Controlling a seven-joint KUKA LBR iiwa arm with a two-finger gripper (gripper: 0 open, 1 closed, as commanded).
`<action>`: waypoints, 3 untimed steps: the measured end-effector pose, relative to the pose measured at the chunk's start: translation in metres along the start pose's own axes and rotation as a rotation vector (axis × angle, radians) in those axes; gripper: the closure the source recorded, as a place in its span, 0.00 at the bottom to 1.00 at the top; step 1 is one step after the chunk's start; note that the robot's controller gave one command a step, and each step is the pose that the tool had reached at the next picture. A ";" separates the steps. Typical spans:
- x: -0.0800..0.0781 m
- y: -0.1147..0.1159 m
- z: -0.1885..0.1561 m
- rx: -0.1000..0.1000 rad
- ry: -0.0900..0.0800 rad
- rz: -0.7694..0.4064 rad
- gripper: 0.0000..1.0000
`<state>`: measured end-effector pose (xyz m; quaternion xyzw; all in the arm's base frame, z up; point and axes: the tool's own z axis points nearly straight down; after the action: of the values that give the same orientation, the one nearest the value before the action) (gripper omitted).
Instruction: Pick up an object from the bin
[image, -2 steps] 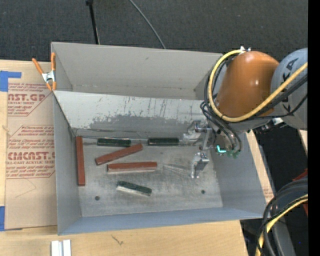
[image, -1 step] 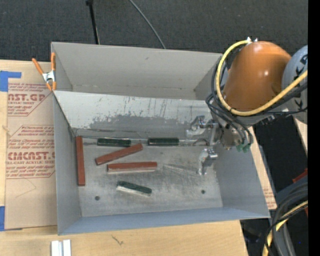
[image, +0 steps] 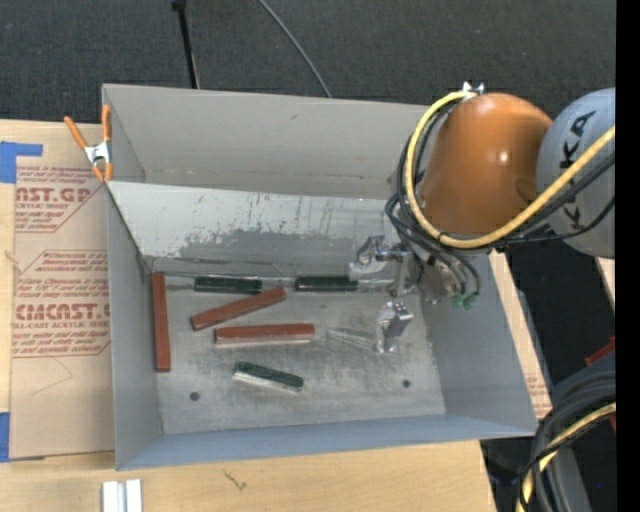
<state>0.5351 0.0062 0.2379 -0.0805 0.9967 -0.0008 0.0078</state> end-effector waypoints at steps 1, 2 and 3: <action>0.007 0.014 0.071 -0.004 0.010 -0.019 0.00; -0.016 0.055 0.161 -0.002 -0.006 0.128 1.00; -0.016 0.055 0.161 -0.002 -0.006 0.127 1.00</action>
Offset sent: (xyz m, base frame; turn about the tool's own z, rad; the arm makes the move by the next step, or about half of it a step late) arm 0.0029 0.0555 -0.1679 0.1274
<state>0.5447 0.0628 0.0772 -0.0169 0.9998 0.0010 0.0107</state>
